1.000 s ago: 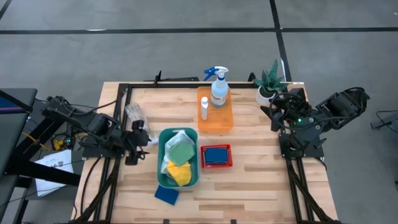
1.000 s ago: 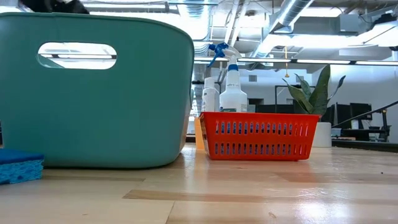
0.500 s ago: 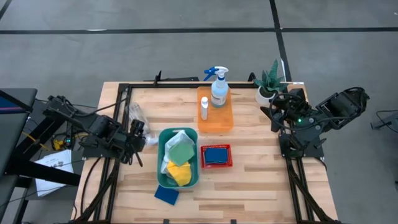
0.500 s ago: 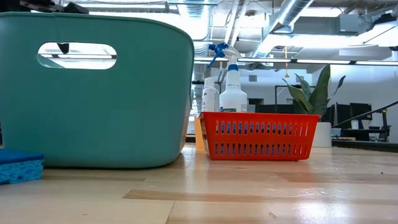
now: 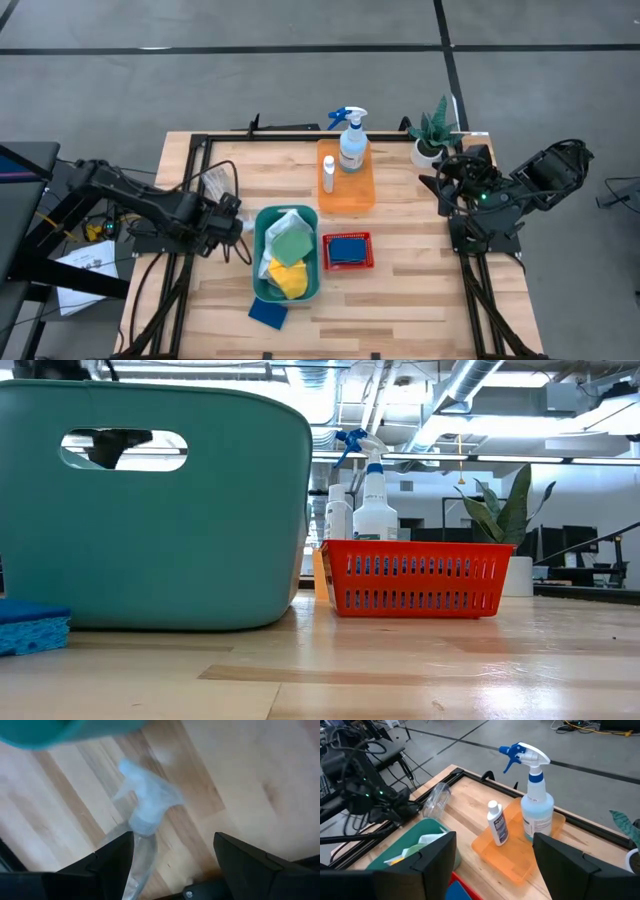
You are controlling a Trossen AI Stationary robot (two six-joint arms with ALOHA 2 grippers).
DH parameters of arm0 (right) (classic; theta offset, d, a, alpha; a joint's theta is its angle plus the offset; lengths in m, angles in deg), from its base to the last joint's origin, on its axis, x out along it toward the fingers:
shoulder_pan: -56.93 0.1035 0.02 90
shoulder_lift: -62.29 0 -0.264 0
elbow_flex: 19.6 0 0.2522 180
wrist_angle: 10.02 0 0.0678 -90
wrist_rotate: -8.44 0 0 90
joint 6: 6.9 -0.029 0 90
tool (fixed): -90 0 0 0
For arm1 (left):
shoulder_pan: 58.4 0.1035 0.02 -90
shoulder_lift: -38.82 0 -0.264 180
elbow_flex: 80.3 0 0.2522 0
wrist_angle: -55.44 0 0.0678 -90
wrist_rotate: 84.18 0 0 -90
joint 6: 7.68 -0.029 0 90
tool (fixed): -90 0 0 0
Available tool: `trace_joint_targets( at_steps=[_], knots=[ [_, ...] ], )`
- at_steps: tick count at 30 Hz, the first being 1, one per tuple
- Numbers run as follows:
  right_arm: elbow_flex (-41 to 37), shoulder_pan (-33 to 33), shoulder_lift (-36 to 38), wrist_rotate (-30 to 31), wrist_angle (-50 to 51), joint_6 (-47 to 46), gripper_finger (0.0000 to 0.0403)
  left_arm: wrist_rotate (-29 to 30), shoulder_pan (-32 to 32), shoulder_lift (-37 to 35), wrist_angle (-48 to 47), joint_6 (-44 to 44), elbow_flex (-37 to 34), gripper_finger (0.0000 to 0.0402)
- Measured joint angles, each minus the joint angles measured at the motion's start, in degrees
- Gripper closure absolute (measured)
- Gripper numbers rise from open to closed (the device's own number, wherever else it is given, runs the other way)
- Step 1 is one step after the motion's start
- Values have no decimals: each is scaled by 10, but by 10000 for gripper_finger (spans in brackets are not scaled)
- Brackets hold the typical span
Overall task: Pick & Place Kitchen Items
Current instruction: Put the transparent spray bottle into the orange bin
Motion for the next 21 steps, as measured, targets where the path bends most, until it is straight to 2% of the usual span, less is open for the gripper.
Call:
trace_joint_targets(
  at_steps=[10,21],
  knots=[
    [0,0,0,0,-9,0,148,1,72,-4,104,-75,-95,132],
    [0,0,0,-1,-17,-1,148,-13,158,-5,182,-149,-141,132]
  ],
)
